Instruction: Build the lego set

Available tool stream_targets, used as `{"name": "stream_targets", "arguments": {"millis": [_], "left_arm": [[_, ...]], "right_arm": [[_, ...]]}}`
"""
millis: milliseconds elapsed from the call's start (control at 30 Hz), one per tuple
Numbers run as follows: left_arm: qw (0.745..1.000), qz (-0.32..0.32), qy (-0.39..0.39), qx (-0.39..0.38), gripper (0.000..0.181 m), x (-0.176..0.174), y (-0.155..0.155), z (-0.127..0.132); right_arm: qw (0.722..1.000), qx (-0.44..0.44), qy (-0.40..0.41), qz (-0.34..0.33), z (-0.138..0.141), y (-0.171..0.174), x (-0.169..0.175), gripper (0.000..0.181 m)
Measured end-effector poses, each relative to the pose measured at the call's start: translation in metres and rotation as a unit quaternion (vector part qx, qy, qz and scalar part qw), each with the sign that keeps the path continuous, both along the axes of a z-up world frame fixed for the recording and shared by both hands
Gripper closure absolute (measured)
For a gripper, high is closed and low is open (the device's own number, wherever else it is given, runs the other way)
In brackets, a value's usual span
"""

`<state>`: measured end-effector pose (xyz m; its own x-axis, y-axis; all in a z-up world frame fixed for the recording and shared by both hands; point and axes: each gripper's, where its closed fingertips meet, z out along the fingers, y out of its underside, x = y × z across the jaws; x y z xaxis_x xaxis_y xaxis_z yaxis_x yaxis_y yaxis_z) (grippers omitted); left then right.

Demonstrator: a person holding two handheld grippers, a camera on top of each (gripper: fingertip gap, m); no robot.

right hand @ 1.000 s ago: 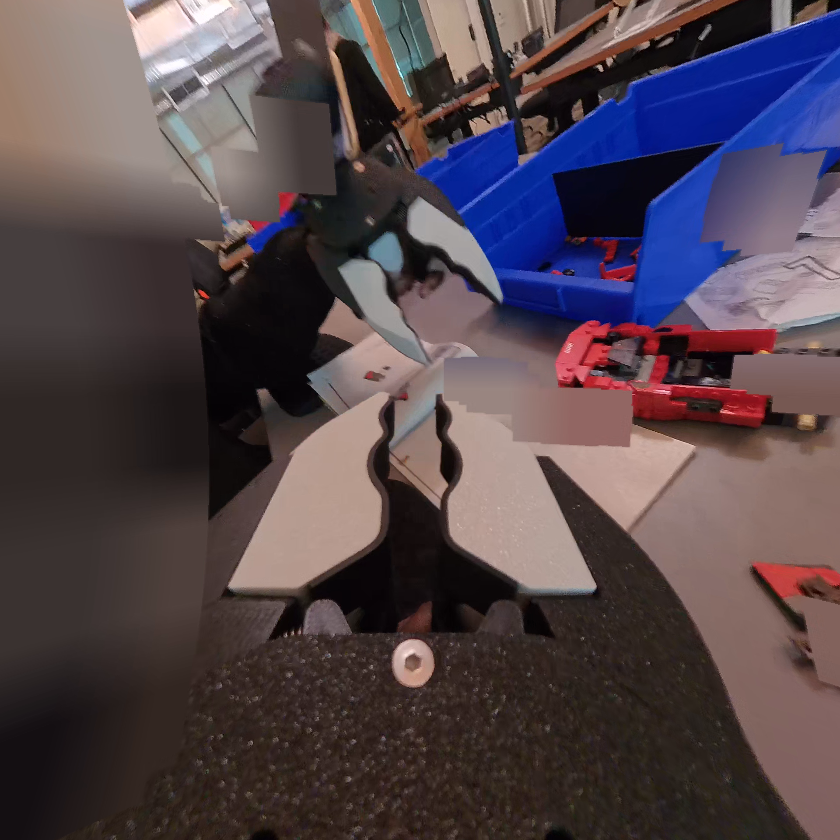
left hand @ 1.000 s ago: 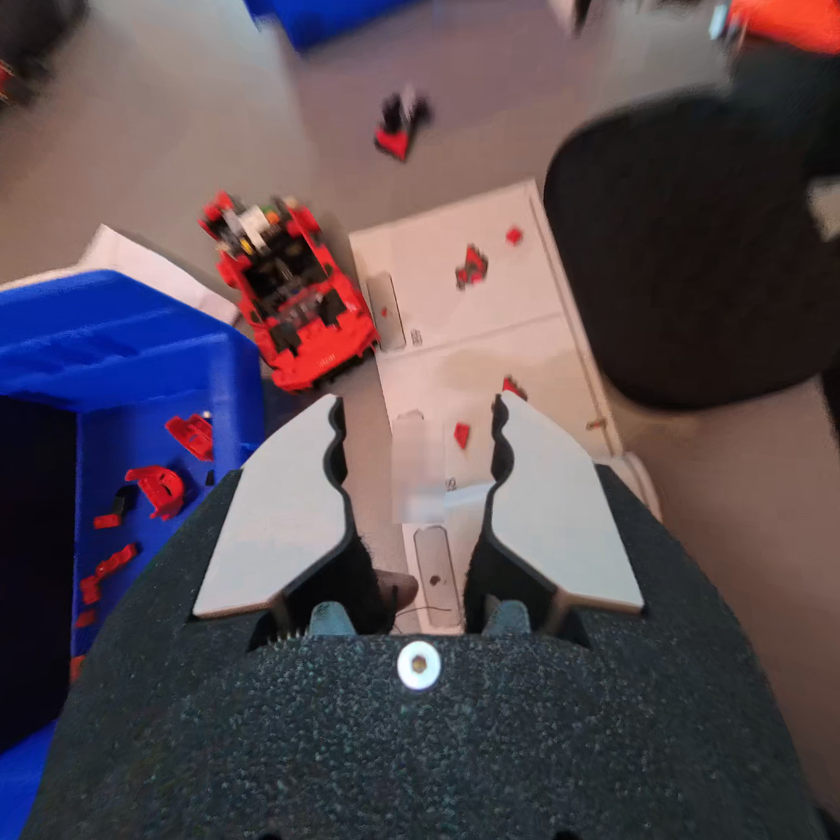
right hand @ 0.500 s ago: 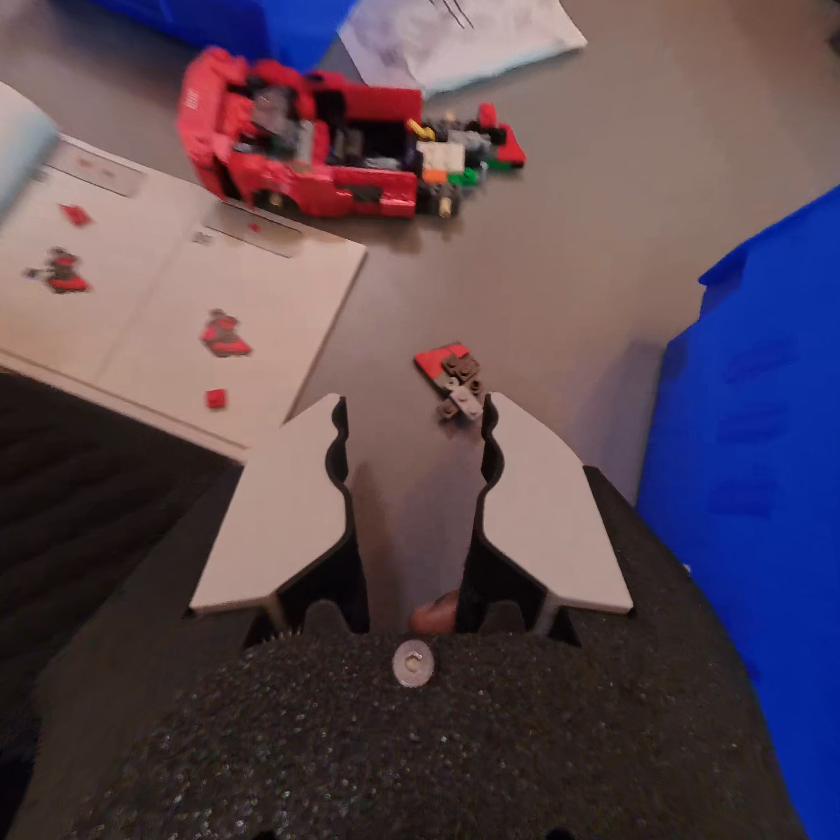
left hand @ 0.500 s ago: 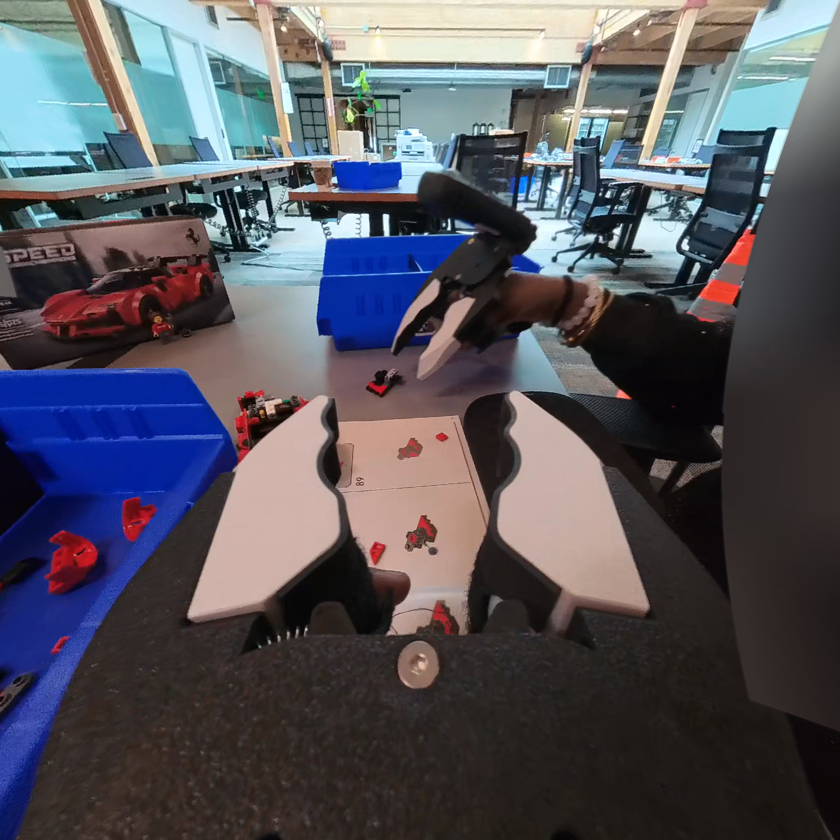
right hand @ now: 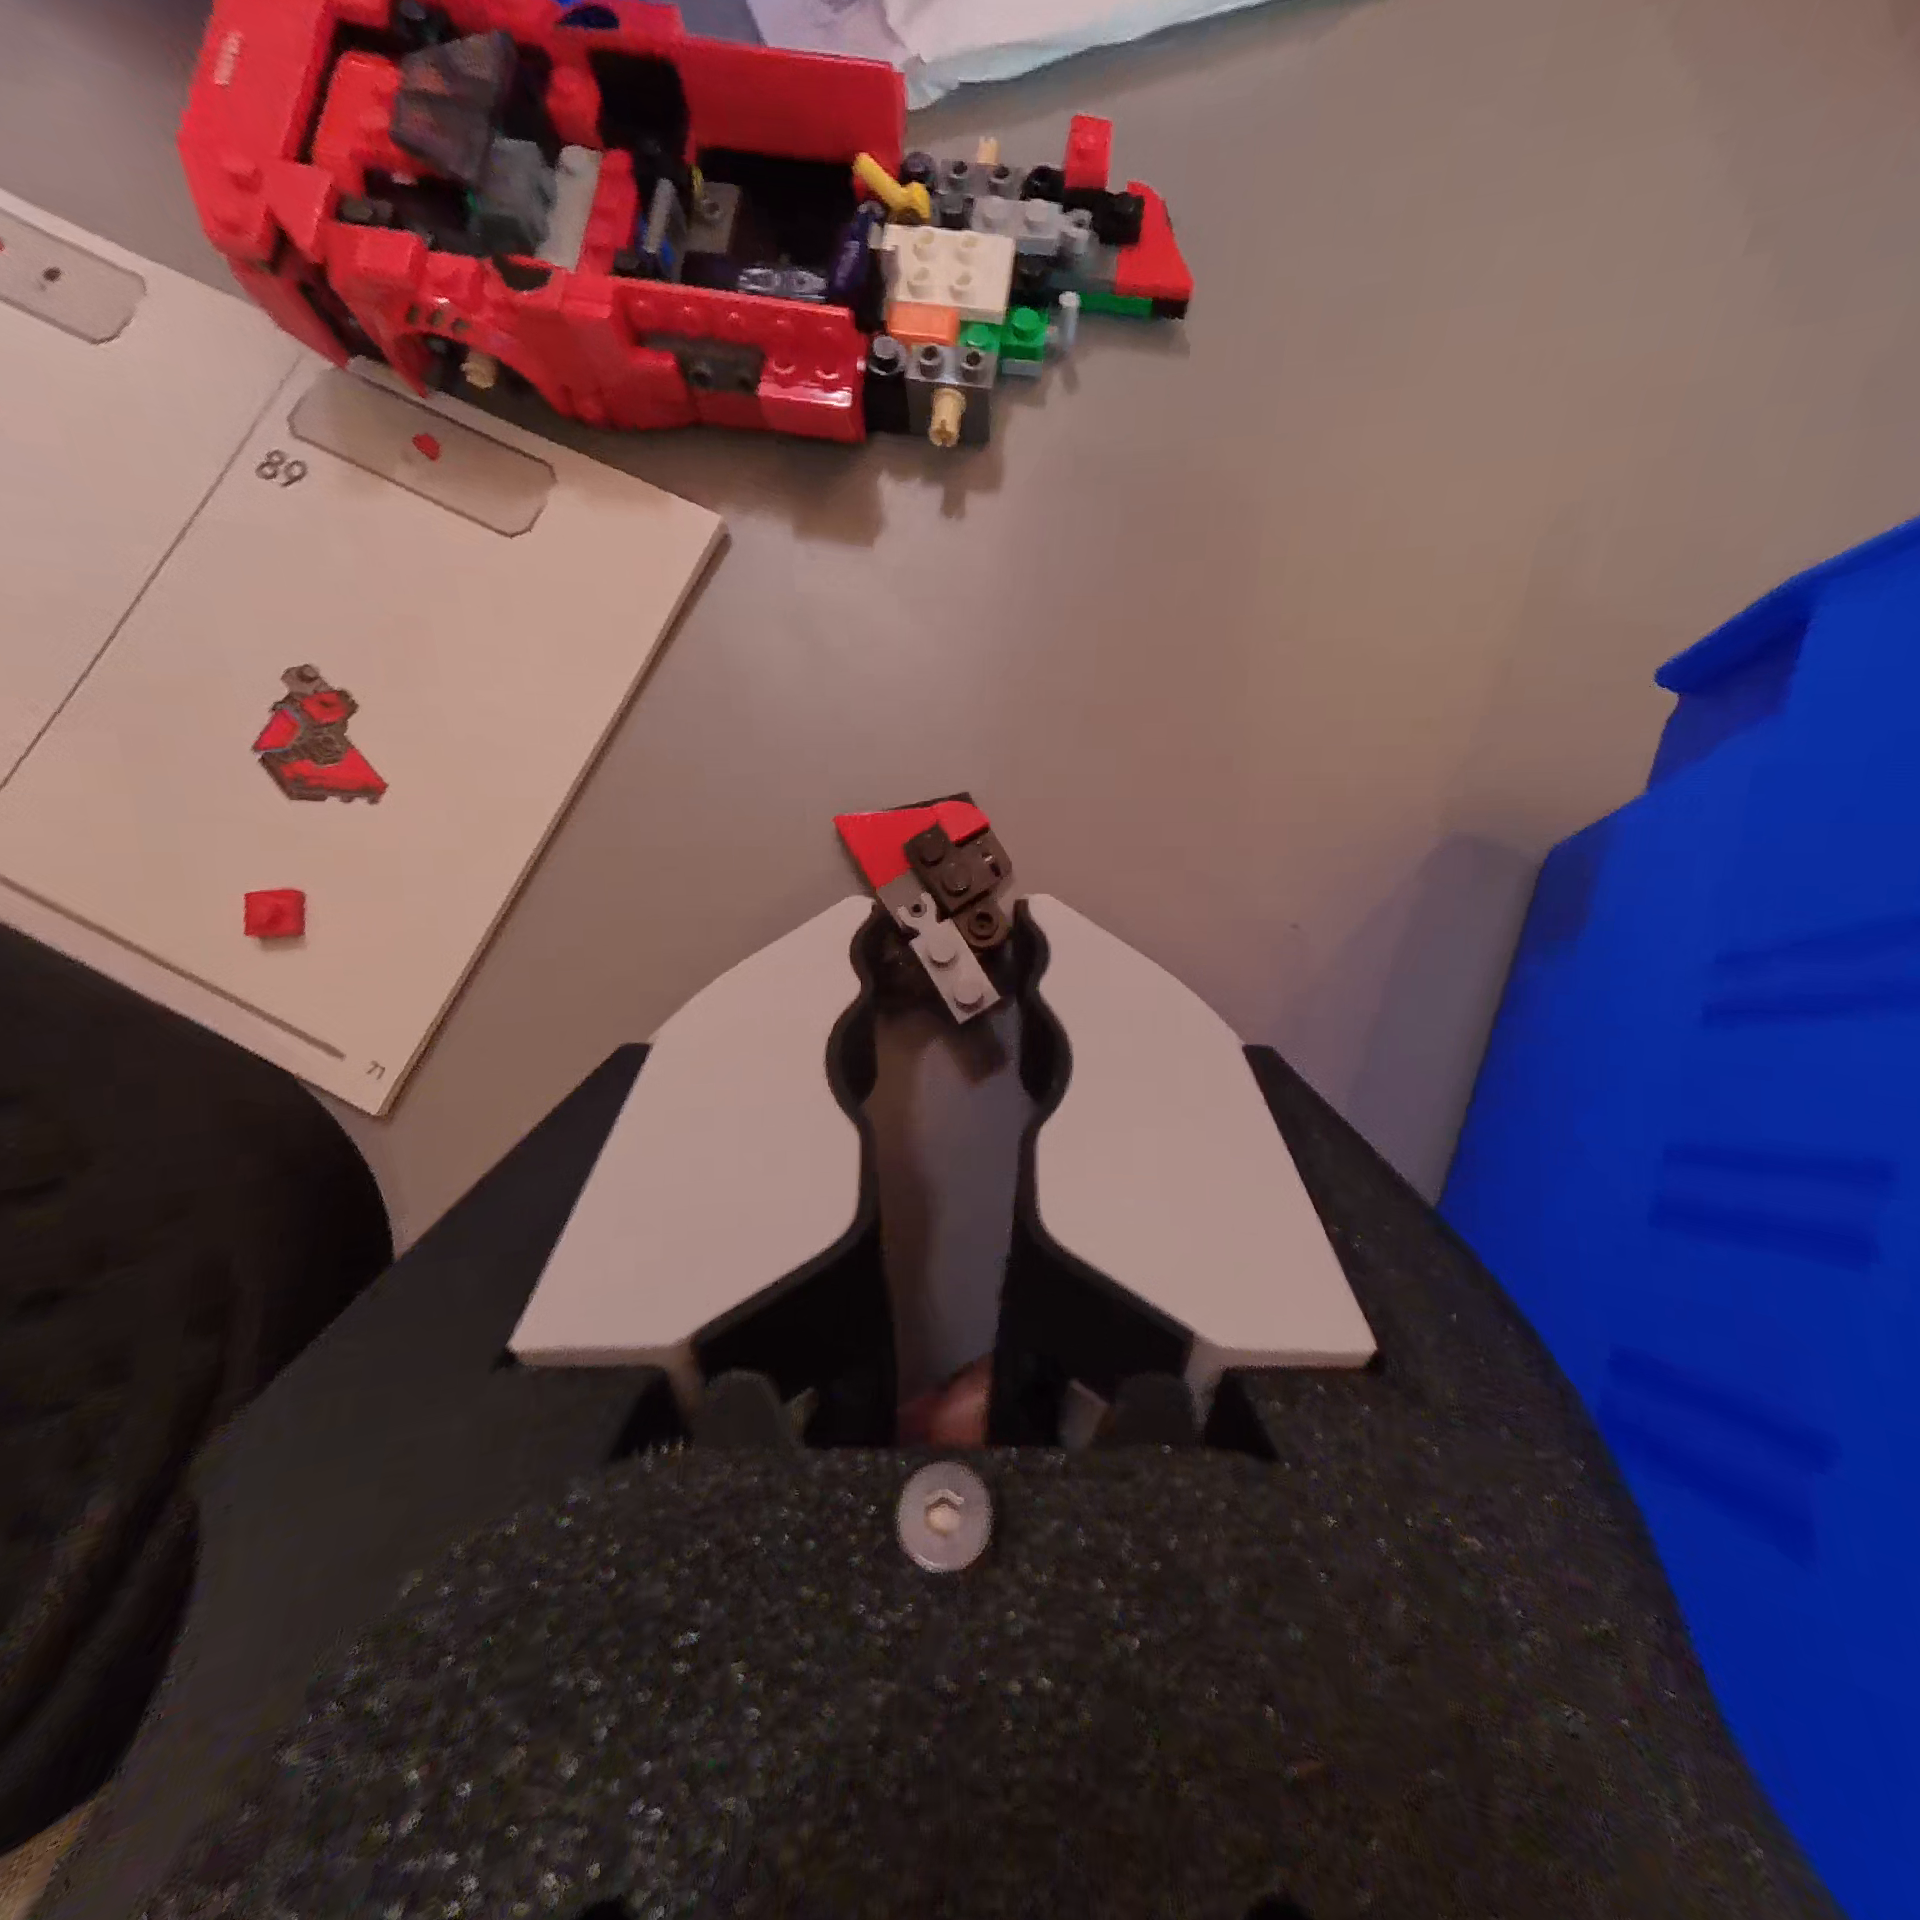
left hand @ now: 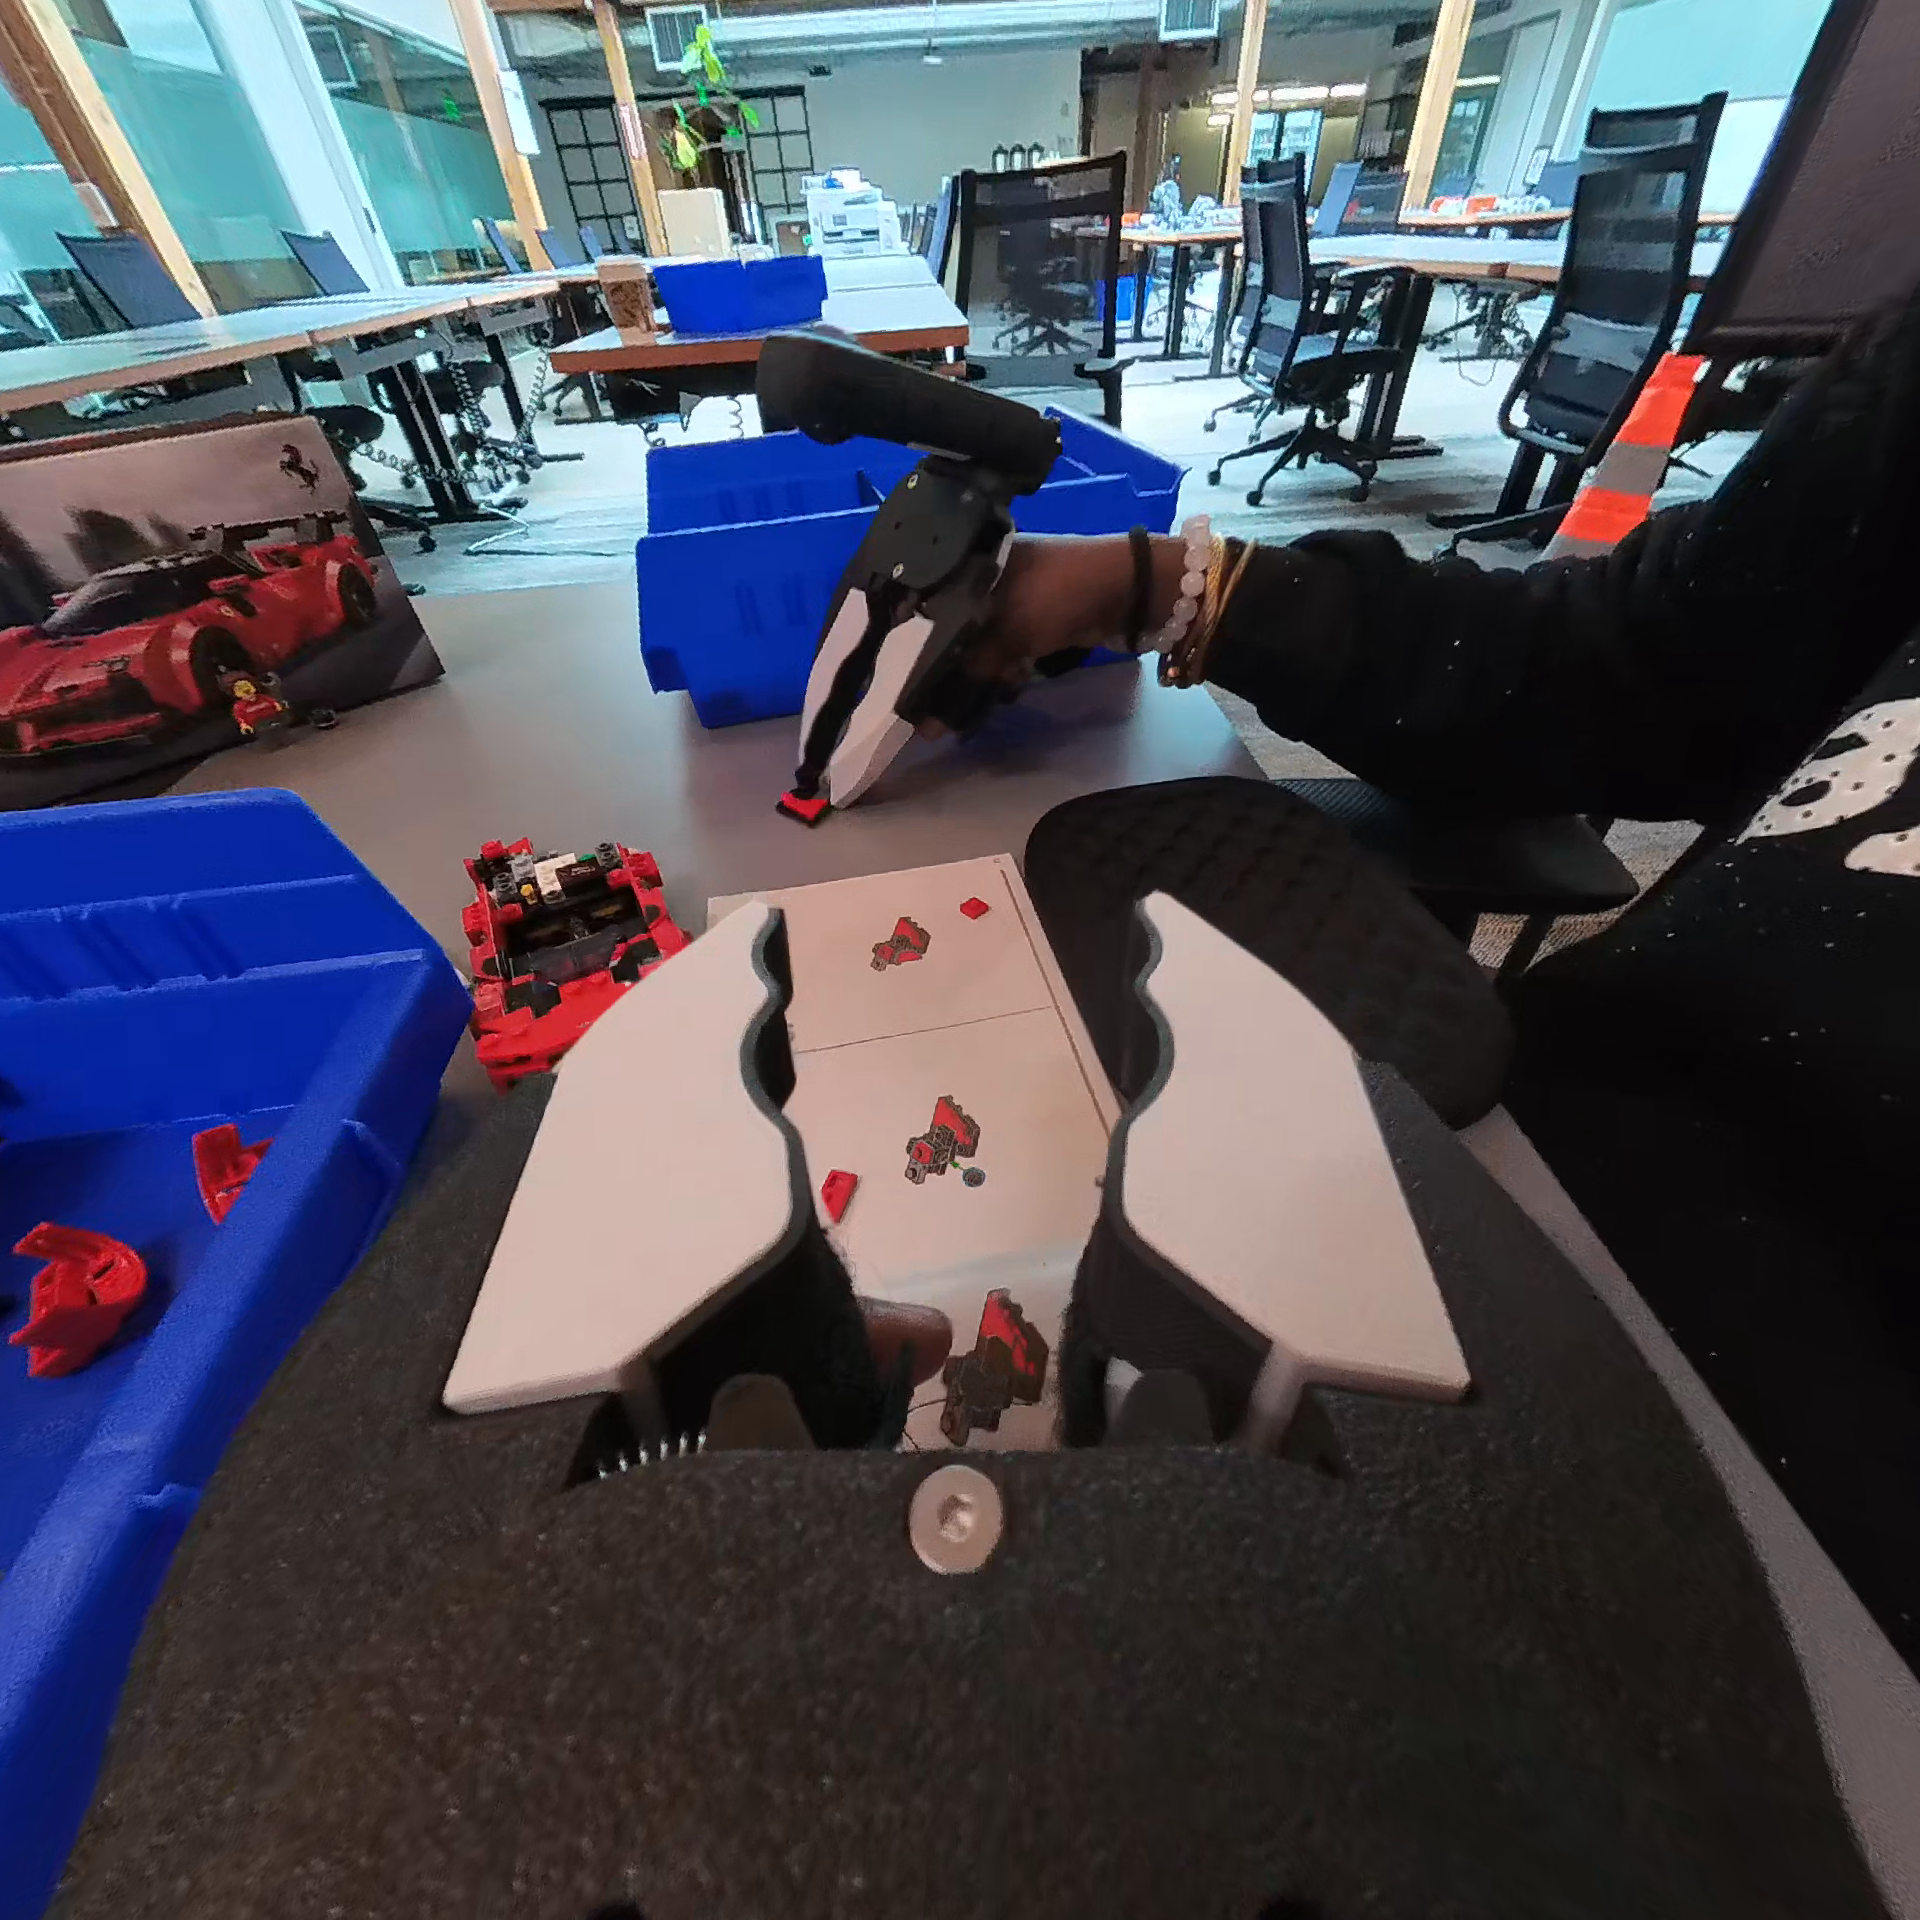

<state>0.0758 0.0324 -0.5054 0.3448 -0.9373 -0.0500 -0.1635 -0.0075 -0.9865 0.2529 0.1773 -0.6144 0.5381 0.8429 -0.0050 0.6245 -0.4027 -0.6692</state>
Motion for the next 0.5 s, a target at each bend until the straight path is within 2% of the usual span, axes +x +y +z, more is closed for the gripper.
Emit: {"name": "stream_targets", "arguments": {"millis": [100, 167, 233, 300, 400, 500], "left_arm": [[1.000, 0.017, 0.025, 0.009, 0.122, -0.003, 0.005, -0.007], [0.998, 0.026, 0.048, 0.014, 0.124, -0.006, 0.008, -0.013], [0.996, 0.030, 0.076, 0.017, 0.125, -0.007, 0.009, -0.021], [0.993, 0.026, 0.113, 0.015, 0.126, -0.006, 0.008, -0.033], [0.985, 0.014, 0.171, 0.016, 0.127, -0.003, 0.003, -0.050], [0.978, 0.012, 0.207, 0.027, 0.129, 0.000, 0.000, -0.057]], "right_arm": [[0.999, 0.011, 0.027, 0.026, 0.008, -0.006, -0.011, 0.158], [0.996, 0.028, 0.059, 0.053, 0.024, -0.015, -0.026, 0.158], [0.989, 0.039, 0.085, 0.110, 0.041, -0.035, -0.049, 0.158], [0.975, 0.042, 0.095, 0.198, 0.051, -0.065, -0.078, 0.158], [0.945, 0.038, 0.064, 0.320, 0.043, -0.106, -0.112, 0.158], [0.917, 0.020, 0.026, 0.398, 0.026, -0.128, -0.134, 0.159]]}}
